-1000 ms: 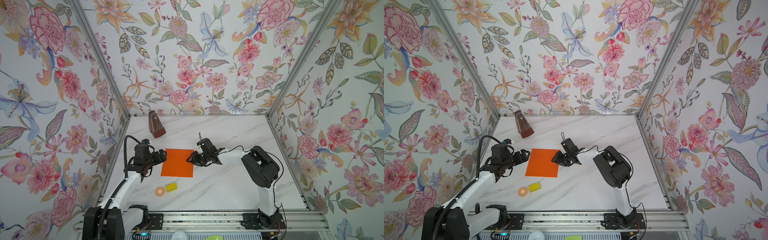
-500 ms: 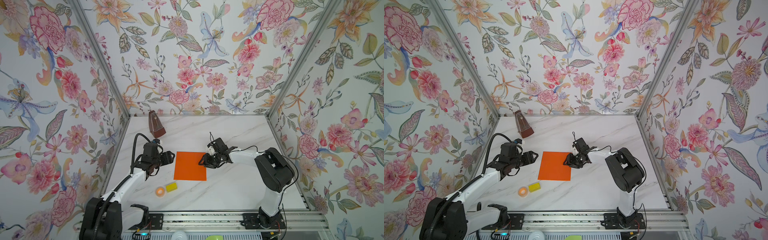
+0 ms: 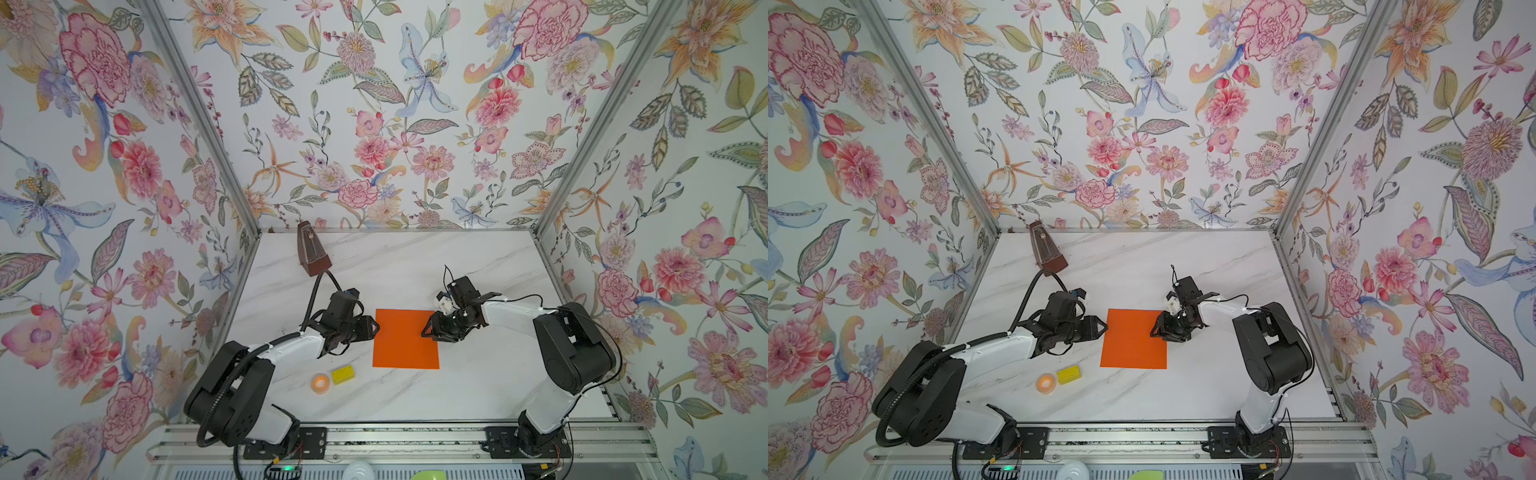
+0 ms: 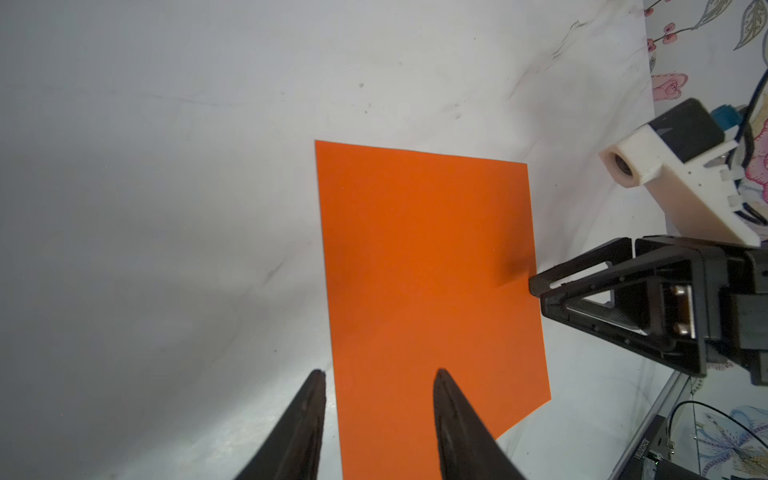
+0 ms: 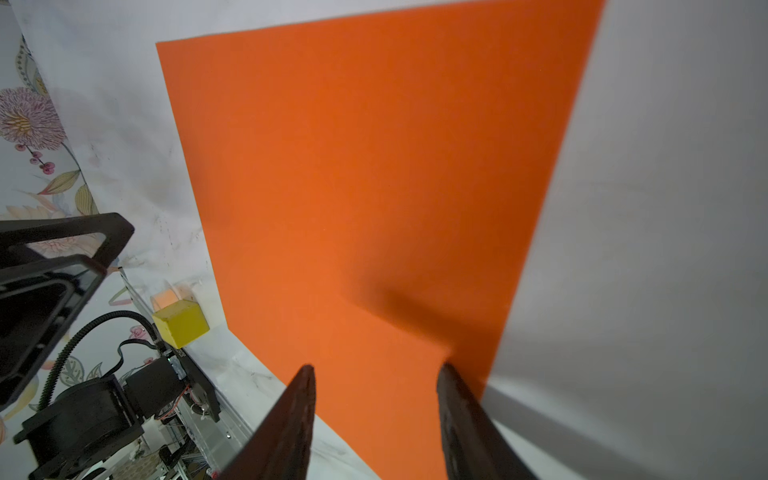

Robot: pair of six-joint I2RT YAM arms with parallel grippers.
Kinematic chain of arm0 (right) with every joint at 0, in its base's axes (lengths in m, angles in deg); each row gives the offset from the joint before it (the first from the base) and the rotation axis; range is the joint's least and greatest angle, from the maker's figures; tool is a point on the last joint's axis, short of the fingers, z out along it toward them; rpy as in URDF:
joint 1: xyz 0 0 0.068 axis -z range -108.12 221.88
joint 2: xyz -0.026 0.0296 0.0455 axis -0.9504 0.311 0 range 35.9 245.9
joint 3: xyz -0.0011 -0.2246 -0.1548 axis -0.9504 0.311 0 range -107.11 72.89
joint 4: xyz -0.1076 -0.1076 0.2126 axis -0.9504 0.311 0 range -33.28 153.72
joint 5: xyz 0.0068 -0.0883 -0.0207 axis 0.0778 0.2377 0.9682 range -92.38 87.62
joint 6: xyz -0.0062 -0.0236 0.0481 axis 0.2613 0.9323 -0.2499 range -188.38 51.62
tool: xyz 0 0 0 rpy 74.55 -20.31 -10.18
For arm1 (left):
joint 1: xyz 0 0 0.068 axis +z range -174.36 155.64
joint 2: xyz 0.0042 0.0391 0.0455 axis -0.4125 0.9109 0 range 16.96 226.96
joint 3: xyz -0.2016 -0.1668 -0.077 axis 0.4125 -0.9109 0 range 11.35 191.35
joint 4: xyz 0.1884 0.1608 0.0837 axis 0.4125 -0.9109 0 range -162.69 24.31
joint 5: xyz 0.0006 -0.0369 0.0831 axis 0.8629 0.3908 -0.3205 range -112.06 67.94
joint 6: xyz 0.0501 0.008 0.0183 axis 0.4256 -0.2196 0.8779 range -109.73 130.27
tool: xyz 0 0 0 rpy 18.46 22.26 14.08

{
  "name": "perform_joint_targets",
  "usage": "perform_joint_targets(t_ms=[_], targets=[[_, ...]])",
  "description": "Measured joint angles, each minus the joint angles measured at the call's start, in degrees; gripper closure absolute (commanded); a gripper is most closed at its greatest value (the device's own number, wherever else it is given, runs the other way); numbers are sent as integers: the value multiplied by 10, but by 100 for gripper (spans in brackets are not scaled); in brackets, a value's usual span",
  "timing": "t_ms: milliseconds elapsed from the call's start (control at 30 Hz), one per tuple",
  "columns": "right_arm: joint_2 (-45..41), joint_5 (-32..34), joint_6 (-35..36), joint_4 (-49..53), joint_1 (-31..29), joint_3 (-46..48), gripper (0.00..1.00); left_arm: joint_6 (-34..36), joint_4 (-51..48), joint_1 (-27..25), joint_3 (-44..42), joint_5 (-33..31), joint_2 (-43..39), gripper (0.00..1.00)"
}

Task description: Fold a paper plane with a square sheet of paper (fold left side to right side)

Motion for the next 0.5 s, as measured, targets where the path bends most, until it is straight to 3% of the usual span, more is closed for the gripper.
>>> perform_joint_targets(t_ms=[233,433,500], targets=[[-60,26,-24,14,1,17,47,3,-2,-31,69,-17,76,79],[-92,66,-62,3,5,30,46,8,-27,-42,105,-37,114,99],[-93,80,-73,-2,5,39,44,13,-36,-43,108,-40,116,100]])
